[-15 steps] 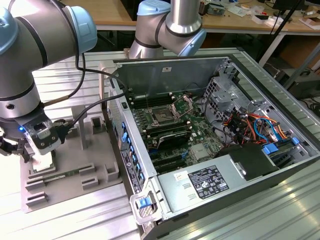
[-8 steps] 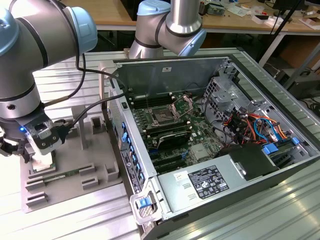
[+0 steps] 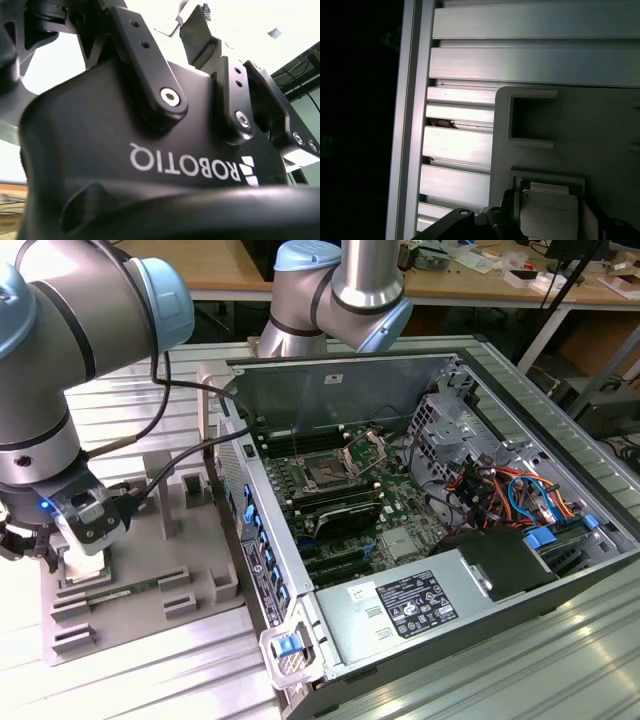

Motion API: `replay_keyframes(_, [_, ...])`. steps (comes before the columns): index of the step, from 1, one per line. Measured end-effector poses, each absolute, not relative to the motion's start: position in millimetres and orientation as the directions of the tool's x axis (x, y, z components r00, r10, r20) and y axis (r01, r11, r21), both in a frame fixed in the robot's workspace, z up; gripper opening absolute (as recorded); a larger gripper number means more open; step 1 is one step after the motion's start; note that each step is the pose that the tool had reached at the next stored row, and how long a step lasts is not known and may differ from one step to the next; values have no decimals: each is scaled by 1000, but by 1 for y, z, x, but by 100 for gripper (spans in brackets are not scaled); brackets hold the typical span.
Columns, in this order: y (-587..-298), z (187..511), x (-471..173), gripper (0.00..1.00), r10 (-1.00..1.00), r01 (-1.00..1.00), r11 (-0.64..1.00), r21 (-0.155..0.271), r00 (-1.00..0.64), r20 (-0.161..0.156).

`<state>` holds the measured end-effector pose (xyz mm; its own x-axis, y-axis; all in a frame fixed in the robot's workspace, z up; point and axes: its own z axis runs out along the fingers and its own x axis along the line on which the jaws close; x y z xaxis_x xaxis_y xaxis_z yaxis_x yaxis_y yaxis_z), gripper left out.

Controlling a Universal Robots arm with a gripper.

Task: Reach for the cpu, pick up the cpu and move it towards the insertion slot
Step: 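Pick up the cpu and move it towards the insertion slot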

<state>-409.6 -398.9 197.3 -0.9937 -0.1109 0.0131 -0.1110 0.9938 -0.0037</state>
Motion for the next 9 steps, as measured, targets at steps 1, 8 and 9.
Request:
replay_keyframes(1, [-400,197,-410,62,-112,-112,994,-4,-994,13])
replay_keyframes(8, [-401,194,-410,62,-114,-114,994,-4,-993,13])
replay_keyframes(9, [-401,194,-410,62,-114,-114,994,-4,-993,13])
